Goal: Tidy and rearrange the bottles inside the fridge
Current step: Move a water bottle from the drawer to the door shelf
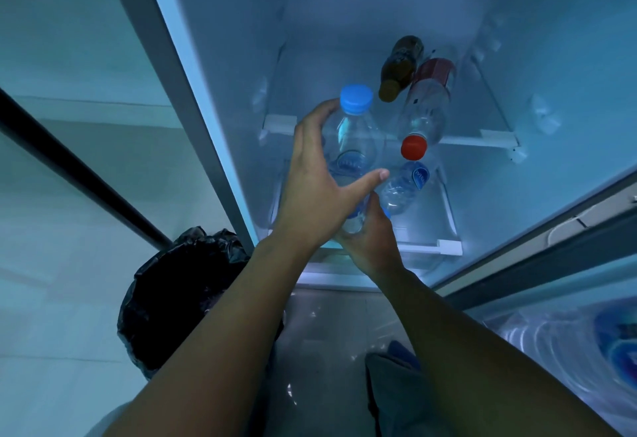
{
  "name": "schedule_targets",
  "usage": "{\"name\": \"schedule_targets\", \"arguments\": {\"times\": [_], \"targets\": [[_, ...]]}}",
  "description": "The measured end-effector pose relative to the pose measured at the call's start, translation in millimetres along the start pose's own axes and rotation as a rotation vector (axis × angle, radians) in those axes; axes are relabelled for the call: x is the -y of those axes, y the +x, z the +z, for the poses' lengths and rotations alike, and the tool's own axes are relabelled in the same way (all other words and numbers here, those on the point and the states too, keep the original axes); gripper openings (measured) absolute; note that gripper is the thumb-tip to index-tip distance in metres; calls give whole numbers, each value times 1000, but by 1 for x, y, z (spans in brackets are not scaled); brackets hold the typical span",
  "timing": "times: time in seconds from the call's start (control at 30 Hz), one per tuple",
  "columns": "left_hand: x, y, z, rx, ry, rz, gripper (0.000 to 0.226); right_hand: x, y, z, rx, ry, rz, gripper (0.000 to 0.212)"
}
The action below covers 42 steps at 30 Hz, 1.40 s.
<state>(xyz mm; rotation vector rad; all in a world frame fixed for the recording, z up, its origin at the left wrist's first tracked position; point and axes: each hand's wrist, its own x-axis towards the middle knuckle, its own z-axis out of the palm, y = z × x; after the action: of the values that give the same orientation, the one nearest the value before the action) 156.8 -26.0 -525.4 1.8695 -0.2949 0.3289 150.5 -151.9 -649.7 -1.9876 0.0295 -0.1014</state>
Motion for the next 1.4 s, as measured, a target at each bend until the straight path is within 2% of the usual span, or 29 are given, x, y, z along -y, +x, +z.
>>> {"name": "schedule_targets", "arguments": {"times": [0.2, 0.43, 0.63, 0.73, 0.83, 1.0, 1.23, 1.4], "targets": [[3, 8, -5, 19, 82, -1, 84, 6, -3, -7, 38, 13, 46, 71], [-4, 17, 3, 133, 79, -72, 78, 4, -14, -8, -16, 31, 160, 66], [-17, 22, 8, 140, 147, -3, 80, 19, -22, -22, 28, 84, 239, 68], [-33, 22, 5, 209, 189, 3, 80, 33, -41, -35, -8, 90, 251, 58], [-62, 15, 0, 292, 204, 9, 75, 52, -72, -50, -84, 73, 290, 52], [-125, -12, -2, 388, 163, 79, 71, 87, -124, -81, -198, 50, 324, 66], [-200, -46, -1, 461, 79, 152, 67, 127, -197, -130, -446, 50, 305, 62], [-236, -74, 6, 533, 55, 185, 70, 143, -243, -171, -430, 15, 325, 66]]}}
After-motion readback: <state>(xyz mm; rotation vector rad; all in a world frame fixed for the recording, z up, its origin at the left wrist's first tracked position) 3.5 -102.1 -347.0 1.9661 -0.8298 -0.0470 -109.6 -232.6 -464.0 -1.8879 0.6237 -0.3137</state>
